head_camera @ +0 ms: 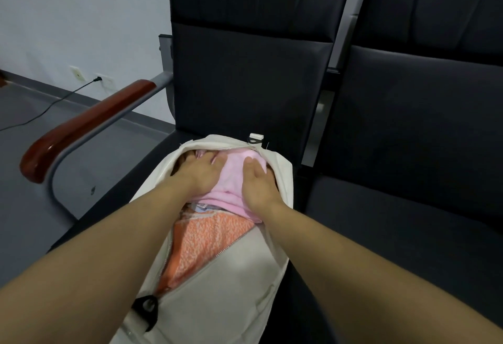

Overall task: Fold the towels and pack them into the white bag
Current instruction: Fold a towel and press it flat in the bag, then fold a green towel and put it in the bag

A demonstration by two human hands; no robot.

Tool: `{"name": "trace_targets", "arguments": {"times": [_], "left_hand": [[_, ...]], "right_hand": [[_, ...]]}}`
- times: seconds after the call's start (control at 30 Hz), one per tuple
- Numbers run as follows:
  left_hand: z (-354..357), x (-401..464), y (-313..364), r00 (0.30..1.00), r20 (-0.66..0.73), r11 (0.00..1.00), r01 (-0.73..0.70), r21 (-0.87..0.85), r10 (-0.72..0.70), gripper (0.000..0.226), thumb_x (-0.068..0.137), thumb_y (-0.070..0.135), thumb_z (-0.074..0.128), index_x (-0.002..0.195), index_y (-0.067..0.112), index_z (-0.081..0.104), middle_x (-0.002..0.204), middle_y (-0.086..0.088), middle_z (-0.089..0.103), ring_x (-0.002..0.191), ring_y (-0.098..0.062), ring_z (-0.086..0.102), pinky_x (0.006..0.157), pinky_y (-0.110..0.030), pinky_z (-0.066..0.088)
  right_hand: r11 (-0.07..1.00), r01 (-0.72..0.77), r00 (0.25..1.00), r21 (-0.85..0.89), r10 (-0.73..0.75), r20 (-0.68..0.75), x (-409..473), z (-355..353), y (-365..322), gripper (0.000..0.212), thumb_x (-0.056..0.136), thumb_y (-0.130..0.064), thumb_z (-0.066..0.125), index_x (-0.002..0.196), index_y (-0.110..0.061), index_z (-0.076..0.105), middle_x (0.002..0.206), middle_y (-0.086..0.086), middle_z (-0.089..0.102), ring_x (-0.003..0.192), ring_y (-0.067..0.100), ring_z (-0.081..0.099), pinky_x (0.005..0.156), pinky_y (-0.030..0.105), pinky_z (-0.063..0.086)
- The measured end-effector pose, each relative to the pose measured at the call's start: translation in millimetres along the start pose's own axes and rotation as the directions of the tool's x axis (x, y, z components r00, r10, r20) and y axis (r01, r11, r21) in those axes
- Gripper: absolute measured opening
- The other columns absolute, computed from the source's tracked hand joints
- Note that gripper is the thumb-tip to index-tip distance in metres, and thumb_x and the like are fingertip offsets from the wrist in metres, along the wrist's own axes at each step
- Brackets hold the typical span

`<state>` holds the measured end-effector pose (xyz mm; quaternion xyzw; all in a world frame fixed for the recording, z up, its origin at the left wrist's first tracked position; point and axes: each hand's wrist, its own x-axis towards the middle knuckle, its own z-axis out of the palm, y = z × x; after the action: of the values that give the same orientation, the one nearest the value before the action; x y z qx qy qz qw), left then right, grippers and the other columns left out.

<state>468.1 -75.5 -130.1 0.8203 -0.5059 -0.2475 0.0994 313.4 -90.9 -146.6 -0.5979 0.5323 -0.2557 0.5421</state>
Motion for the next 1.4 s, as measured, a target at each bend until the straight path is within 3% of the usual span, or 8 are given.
{"name": "trace_targets", "arguments": {"times": [0.17, 0.33, 0.5, 0.67, 0.83, 0.97, 1.17, 1.4], "left_hand": [[8.8, -35.4, 14.8, 0.999, -0.049, 0.974, 0.025, 0.225, -0.014, 0.067, 0.105, 0.059, 0.018, 0.163, 0.027, 0.007, 0.167, -0.015, 0.002, 0.153, -0.036, 0.008, 0.124, -0.050, 0.010], [9.8, -36.0, 6.7, 0.954, -0.098, 0.909, -0.233, 0.345, 0.282, 0.066, 0.106, 0.045, 0.013, 0.161, 0.009, 0.015, 0.163, -0.015, 0.024, 0.148, -0.031, 0.024, 0.123, -0.041, 0.015], [14.8, -22.3, -26.3, 0.989, 0.069, 0.966, -0.144, 0.215, 0.132, 0.068, 0.104, 0.060, 0.012, 0.163, 0.029, -0.003, 0.171, 0.000, -0.010, 0.157, -0.021, -0.008, 0.127, -0.044, -0.003], [4.8, -50.7, -11.3, 0.974, 0.004, 0.957, -0.223, 0.186, 0.226, 0.076, 0.102, 0.064, 0.010, 0.163, 0.019, 0.012, 0.170, -0.004, 0.010, 0.156, -0.020, 0.009, 0.126, -0.034, 0.002], [1.0, -101.8, -1.0, 0.963, -0.051, 0.953, -0.251, 0.170, 0.263, 0.068, 0.103, 0.058, 0.013, 0.162, 0.024, 0.023, 0.169, 0.008, 0.015, 0.155, -0.008, 0.009, 0.122, -0.024, -0.001], [13.5, -140.6, 44.2, 0.945, 0.078, 0.911, -0.326, 0.253, 0.316, 0.073, 0.100, 0.068, 0.013, 0.161, 0.029, 0.011, 0.168, 0.009, -0.006, 0.155, -0.009, -0.006, 0.125, -0.034, -0.002], [84.7, -171.3, 175.3, 0.890, 0.044, 0.877, -0.454, 0.154, 0.453, 0.064, 0.105, 0.056, 0.018, 0.163, 0.030, 0.007, 0.171, 0.003, 0.001, 0.157, -0.016, 0.001, 0.127, -0.039, 0.001], [190.1, -227.9, 355.1, 0.719, 0.223, 0.701, -0.694, 0.167, 0.658, 0.065, 0.104, 0.060, 0.013, 0.162, 0.033, -0.001, 0.170, 0.003, -0.006, 0.157, -0.016, 0.000, 0.127, -0.038, 0.001]], "right_hand": [[0.980, -0.010, 0.997, -0.198, 0.026, 0.078, -17.9, -2.5, 6.7, 0.068, 0.102, -0.061, 0.018, 0.161, -0.027, 0.016, 0.168, 0.008, 0.002, 0.154, 0.025, 0.010, 0.125, 0.034, 0.012], [0.926, 0.254, 0.967, -0.281, -0.250, 0.050, -44.3, 1.4, 3.4, 0.055, 0.109, -0.040, 0.019, 0.159, -0.018, 0.021, 0.169, 0.000, -0.006, 0.154, 0.016, -0.016, 0.127, 0.036, -0.002], [0.851, 0.249, 0.928, -0.461, -0.074, 0.365, -44.9, -14.7, 10.4, 0.053, 0.111, -0.034, 0.009, 0.160, -0.019, -0.003, 0.167, 0.000, -0.014, 0.153, 0.020, -0.020, 0.122, 0.032, -0.012], [0.869, 0.297, 0.926, -0.395, -0.162, 0.341, -59.9, -29.9, 8.9, 0.059, 0.110, -0.044, 0.019, 0.162, -0.022, 0.003, 0.167, -0.010, -0.010, 0.154, 0.010, -0.011, 0.123, 0.027, -0.003], [0.641, 0.416, 0.906, -0.645, -0.354, 0.233, -89.7, -78.2, 15.1, 0.059, 0.109, -0.045, 0.023, 0.162, -0.022, 0.009, 0.168, -0.007, -0.003, 0.155, 0.011, -0.004, 0.126, 0.032, 0.007], [0.579, 0.298, 0.948, -0.759, -0.272, 0.165, -124.6, -147.4, 32.8, 0.067, 0.105, -0.056, 0.018, 0.162, -0.023, 0.008, 0.168, -0.006, -0.006, 0.155, 0.013, -0.003, 0.127, 0.034, 0.002], [0.600, 0.038, 0.985, -0.799, -0.156, -0.071, -201.5, -286.6, 83.7, 0.103, 0.071, -0.071, -0.013, 0.162, -0.024, 0.005, 0.168, -0.008, -0.009, 0.155, 0.012, -0.005, 0.126, 0.033, 0.000], [0.629, -0.310, 0.910, -0.713, -0.020, -0.414, -280.3, -443.6, 180.1, 0.068, 0.104, -0.057, 0.023, 0.161, -0.020, 0.016, 0.169, -0.001, 0.002, 0.156, 0.020, 0.006, 0.126, 0.037, 0.011]]}}
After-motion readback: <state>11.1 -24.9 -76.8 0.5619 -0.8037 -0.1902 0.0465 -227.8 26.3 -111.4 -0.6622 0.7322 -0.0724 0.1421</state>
